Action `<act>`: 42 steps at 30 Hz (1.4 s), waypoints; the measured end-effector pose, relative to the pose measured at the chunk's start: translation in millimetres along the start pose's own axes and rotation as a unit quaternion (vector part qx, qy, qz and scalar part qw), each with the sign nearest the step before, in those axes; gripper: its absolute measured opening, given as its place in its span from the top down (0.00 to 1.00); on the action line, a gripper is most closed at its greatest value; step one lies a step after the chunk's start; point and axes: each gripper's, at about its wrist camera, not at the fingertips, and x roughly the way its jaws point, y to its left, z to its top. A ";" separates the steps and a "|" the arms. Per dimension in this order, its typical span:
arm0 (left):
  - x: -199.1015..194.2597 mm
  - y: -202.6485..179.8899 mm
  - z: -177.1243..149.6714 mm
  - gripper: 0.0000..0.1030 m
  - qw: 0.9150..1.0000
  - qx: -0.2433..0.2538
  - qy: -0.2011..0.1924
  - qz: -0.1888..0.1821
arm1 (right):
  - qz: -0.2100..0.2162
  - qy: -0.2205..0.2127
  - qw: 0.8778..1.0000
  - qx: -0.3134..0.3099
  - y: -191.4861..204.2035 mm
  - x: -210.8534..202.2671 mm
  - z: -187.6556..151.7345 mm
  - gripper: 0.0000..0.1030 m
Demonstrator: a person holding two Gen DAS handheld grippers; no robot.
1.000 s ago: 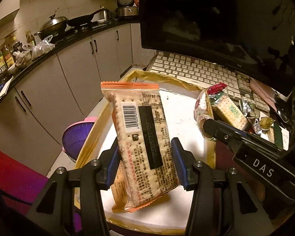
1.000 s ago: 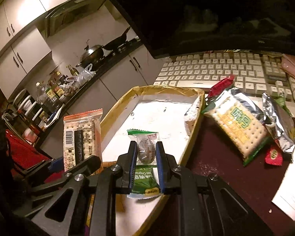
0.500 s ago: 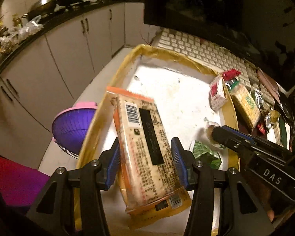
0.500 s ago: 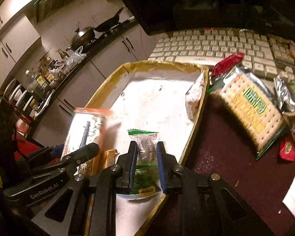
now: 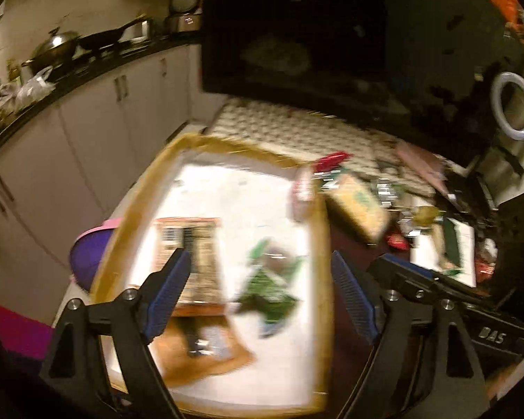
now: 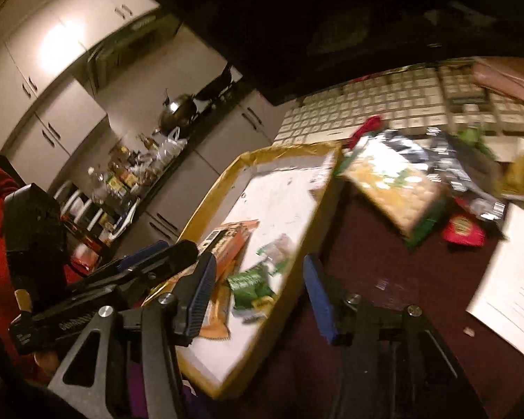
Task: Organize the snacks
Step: 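Move both open tools back over the desk snacks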
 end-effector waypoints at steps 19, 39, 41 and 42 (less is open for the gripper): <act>7.8 -90.5 -21.3 0.18 0.995 0.024 0.046 -0.082 | -0.067 -0.033 0.996 0.040 -56.8 -71.0 -29.9 0.47; 18.1 -92.5 -16.0 0.18 0.992 0.000 0.067 -0.109 | -0.131 -0.088 0.985 0.067 -82.1 -114.7 -19.5 0.47; 19.2 -93.9 -14.9 0.18 0.991 -0.001 0.069 -0.114 | -0.138 -0.104 0.982 0.082 -91.0 -125.5 -16.7 0.47; 19.7 -95.4 -14.7 0.18 0.991 0.000 0.070 -0.115 | -0.141 -0.107 0.980 0.090 -95.4 -129.9 -15.8 0.47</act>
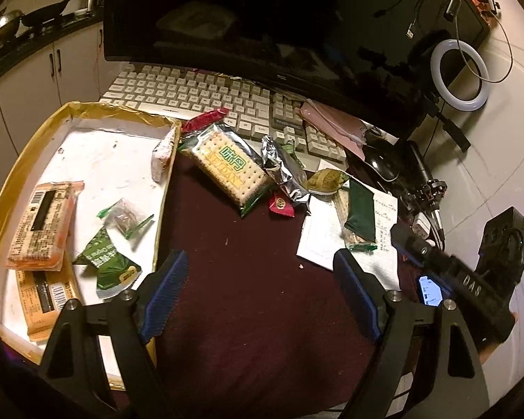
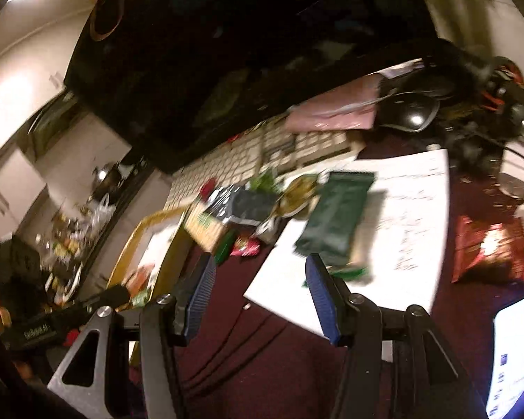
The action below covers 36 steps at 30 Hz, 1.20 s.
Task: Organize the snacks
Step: 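Move both open tools back over the desk snacks, then grasp the dark green bar with the left tool while the right tool grasps the red foil pack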
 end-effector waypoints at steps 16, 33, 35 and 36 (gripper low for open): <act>19.3 -37.4 0.5 0.18 0.998 0.044 0.021 -0.027 | -0.163 0.007 0.986 0.042 -81.6 -43.5 56.0 0.48; 98.0 -114.0 29.6 0.17 0.990 0.116 0.066 -0.033 | -0.233 0.038 0.972 0.019 -87.0 -34.3 24.6 0.46; 122.5 -128.5 36.0 0.17 0.988 0.134 0.073 -0.015 | -0.239 0.038 0.970 0.022 -87.8 -30.9 25.8 0.46; 134.0 -134.7 37.1 0.17 0.987 0.142 0.078 -0.003 | -0.241 0.035 0.970 0.021 -87.1 -30.6 26.7 0.46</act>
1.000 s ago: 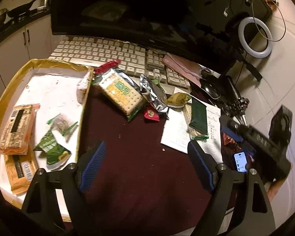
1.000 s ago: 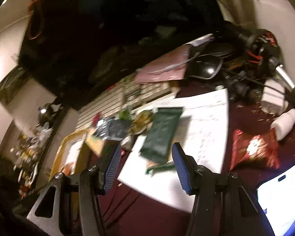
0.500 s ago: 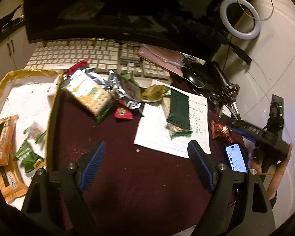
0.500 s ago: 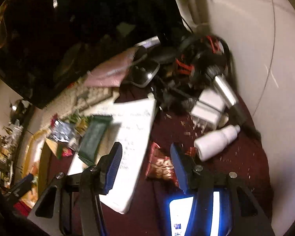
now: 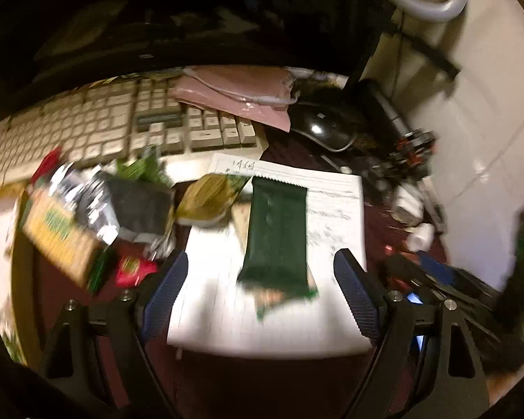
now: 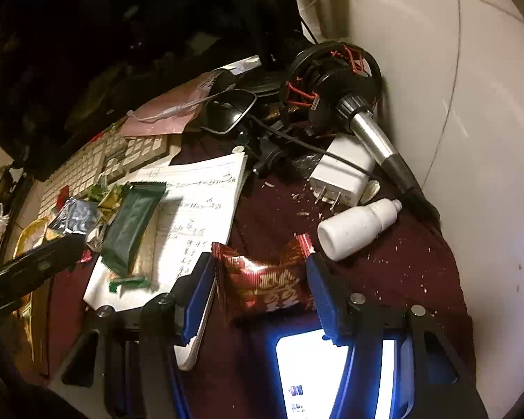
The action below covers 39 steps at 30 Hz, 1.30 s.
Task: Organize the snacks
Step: 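Grasp the dark green bar with the left tool while the right tool grasps the red foil pack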
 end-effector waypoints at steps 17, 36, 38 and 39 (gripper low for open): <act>-13.3 20.5 -21.9 0.51 0.997 -0.052 -0.009 -0.062 | 0.031 -0.051 0.998 -0.007 17.8 -17.4 -4.5 0.58; -65.2 74.3 -122.4 0.57 0.986 -0.118 0.021 -0.116 | 0.135 -0.045 0.985 -0.099 113.8 -31.1 -36.5 0.59; -63.5 70.9 -131.9 0.57 0.989 -0.104 0.032 -0.103 | 0.135 -0.043 0.984 -0.106 120.0 -31.3 -40.4 0.59; -59.4 67.7 -135.7 0.57 0.990 -0.093 0.041 -0.093 | 0.134 -0.041 0.984 -0.109 123.0 -31.4 -42.9 0.59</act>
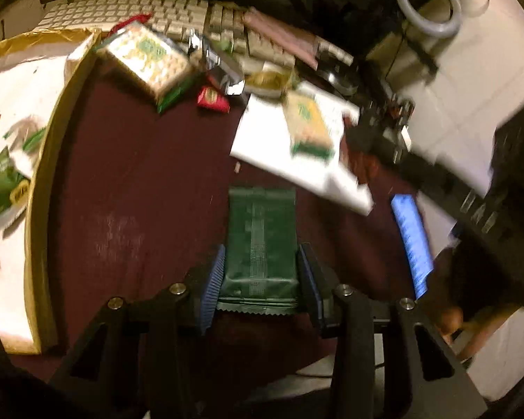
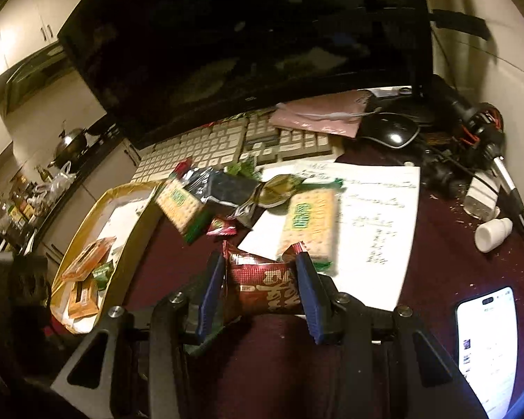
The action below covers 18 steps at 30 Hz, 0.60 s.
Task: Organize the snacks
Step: 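Grasp the dark green bar with the left tool while the right tool grasps the red foil pack, then carry both packs over the white tray and open both tools to release them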
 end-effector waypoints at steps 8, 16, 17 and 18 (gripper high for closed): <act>19.7 -30.4 -2.1 0.56 0.987 0.109 0.010 0.121 | -0.005 0.004 1.000 0.006 4.3 -2.6 -5.0 0.59; -27.4 -9.6 -1.7 0.57 0.993 0.068 -0.055 0.078 | 0.014 -0.008 1.000 0.013 6.7 -9.9 -5.7 0.59; -38.8 -3.4 0.1 0.57 0.993 0.055 -0.069 0.076 | 0.030 -0.007 0.999 0.014 9.2 -7.9 -5.3 0.59; -50.8 3.7 1.7 0.57 0.993 0.043 -0.086 0.074 | 0.042 -0.005 0.999 0.014 12.4 -6.4 -5.3 0.59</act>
